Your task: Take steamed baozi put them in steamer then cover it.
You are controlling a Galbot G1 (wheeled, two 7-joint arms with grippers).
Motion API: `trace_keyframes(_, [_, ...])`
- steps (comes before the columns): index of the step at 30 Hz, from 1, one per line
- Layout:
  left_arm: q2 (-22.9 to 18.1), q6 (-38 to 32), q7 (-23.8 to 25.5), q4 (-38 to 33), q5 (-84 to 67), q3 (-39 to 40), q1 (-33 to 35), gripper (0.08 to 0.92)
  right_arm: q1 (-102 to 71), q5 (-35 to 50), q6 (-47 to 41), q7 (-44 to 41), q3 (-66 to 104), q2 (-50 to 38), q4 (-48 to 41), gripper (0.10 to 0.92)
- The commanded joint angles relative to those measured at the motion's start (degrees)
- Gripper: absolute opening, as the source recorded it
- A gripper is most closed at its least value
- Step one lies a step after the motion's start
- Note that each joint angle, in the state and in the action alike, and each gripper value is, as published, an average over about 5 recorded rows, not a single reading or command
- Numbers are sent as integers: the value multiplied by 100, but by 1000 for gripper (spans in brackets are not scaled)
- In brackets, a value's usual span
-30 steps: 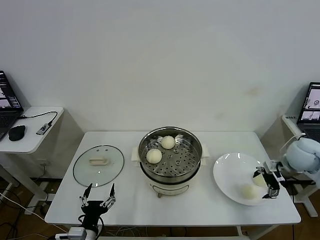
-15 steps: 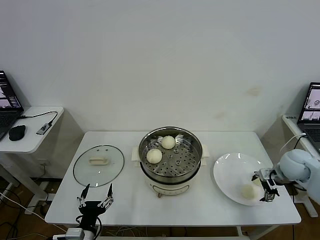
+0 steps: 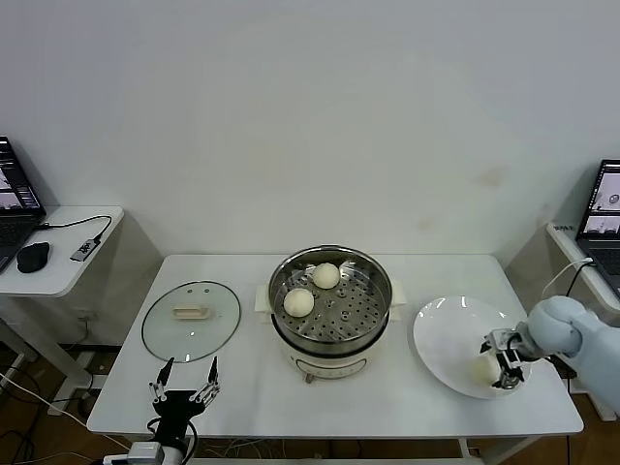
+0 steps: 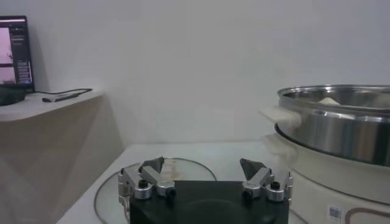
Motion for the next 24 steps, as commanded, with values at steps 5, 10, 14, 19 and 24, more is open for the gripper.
trace_keyframes(5, [-1,3,0,-7,3,8,-11,823,-60,-34,-72,-29,39,161,-155,661])
trace_keyframes(10, [-1,3,0,-9,3,13,-9,823,17,24,-81,-99,37,140,-146,588])
trace_keyframes(14, [2,4,-3,-23,3,10,-8,823,249,164,-92,-171,-7,55,-87,557])
trace_keyframes(19, [6,2,-3,-29,1,8,-11,823,864,498,-136,-274,-189,-129,4,553])
trace_keyframes(24, [18,2,-1,-25,-1,23,-20,823,1727,949,-226,-438,-545,-310,74,558])
